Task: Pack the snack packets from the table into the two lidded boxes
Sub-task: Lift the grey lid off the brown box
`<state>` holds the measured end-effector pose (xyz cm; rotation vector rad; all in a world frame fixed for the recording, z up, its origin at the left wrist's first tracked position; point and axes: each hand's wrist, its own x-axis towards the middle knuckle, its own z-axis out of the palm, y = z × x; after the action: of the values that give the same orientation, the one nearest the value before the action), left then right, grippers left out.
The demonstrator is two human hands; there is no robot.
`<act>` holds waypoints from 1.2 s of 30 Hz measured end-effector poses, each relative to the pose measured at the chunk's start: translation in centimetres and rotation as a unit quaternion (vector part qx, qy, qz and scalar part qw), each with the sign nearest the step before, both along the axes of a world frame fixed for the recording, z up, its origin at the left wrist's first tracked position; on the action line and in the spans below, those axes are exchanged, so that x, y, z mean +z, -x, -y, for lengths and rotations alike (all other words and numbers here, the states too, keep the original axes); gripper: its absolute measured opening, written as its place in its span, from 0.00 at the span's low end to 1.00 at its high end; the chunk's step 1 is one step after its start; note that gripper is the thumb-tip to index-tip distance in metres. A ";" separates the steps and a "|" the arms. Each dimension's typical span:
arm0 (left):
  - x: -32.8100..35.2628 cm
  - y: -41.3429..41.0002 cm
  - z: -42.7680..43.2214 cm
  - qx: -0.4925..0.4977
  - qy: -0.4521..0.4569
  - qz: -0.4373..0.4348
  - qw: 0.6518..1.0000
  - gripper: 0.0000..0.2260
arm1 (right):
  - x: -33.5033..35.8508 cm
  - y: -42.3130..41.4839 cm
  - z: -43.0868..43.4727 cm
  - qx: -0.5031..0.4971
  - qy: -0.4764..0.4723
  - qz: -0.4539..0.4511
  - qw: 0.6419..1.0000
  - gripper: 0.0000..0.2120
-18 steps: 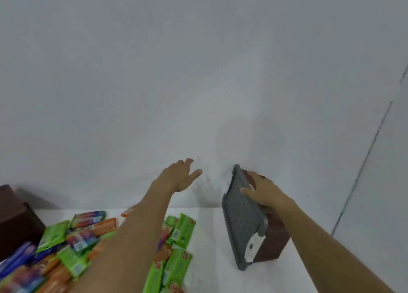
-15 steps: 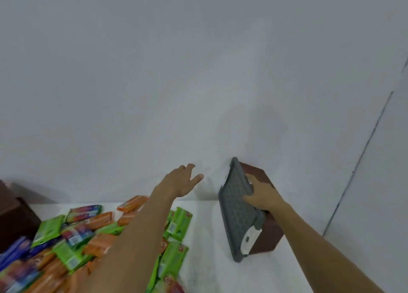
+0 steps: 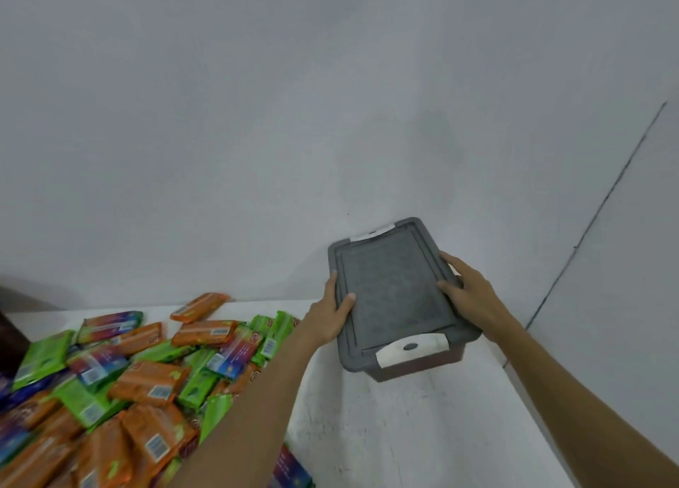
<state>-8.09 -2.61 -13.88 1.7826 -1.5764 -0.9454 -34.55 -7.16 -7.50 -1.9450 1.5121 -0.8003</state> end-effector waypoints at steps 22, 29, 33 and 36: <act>5.2 0.2 -1.1 -0.108 0.140 0.086 0.980 0.22 | 1.7 2.5 3.8 0.121 0.098 -0.270 0.950 0.26; 4.1 1.1 -0.6 -0.122 0.113 0.158 0.973 0.17 | -2.0 5.2 3.0 0.171 0.007 -0.221 0.960 0.22; 1.7 2.1 -1.2 -0.113 0.083 0.182 0.973 0.16 | -5.4 6.6 -0.7 0.117 0.022 -0.196 0.973 0.22; 0.7 2.8 -2.0 -0.089 0.067 0.189 0.976 0.17 | -7.1 7.1 -4.2 0.073 0.027 -0.170 0.982 0.22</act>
<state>-10.84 -0.58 -13.22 1.8243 -2.0133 -0.5798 -41.66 -2.94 -14.59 -2.2930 1.5228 -0.4643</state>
